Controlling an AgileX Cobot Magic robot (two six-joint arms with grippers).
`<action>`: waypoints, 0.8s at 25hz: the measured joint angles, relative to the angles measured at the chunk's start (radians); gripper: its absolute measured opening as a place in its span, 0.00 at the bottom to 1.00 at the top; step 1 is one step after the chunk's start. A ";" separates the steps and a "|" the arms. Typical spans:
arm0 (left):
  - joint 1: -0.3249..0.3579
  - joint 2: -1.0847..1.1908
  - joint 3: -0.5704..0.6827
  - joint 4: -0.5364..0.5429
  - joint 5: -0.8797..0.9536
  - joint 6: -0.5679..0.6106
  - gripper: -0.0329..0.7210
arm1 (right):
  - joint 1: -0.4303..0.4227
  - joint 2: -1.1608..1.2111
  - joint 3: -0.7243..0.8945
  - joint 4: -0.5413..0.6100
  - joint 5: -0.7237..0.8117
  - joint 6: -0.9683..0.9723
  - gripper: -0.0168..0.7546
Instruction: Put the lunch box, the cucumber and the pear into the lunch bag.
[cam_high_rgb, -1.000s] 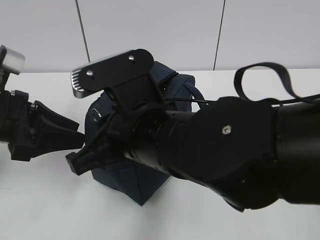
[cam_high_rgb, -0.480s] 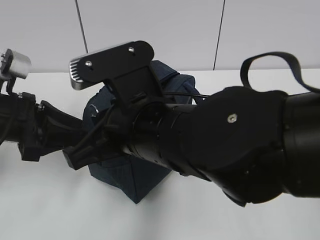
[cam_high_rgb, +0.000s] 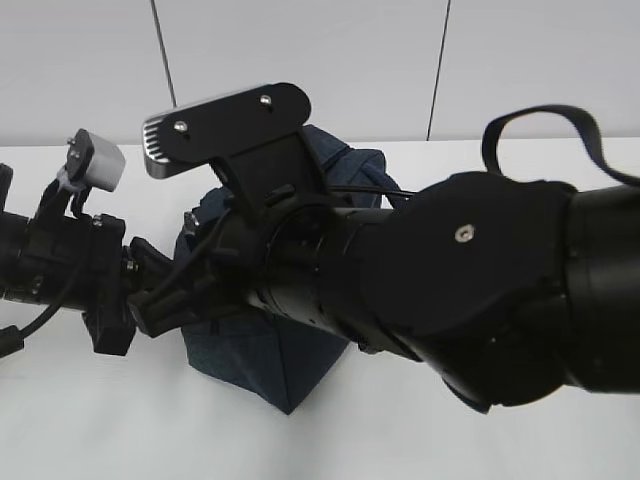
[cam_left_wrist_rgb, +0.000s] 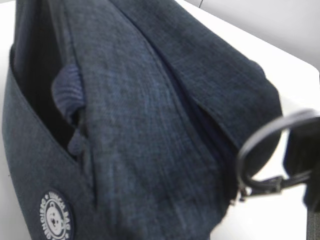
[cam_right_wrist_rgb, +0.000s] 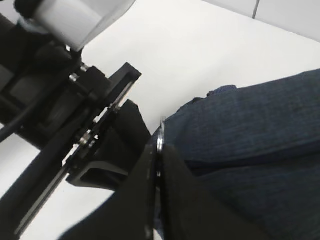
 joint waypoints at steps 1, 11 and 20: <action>0.000 0.001 0.000 -0.001 -0.001 0.000 0.08 | 0.000 0.000 -0.007 0.016 -0.007 -0.017 0.02; 0.000 0.001 -0.009 -0.013 0.004 -0.003 0.05 | -0.221 -0.003 -0.147 0.441 0.002 -0.408 0.02; 0.000 0.003 -0.010 0.005 0.006 -0.007 0.05 | -0.524 0.012 -0.165 0.528 0.176 -0.463 0.02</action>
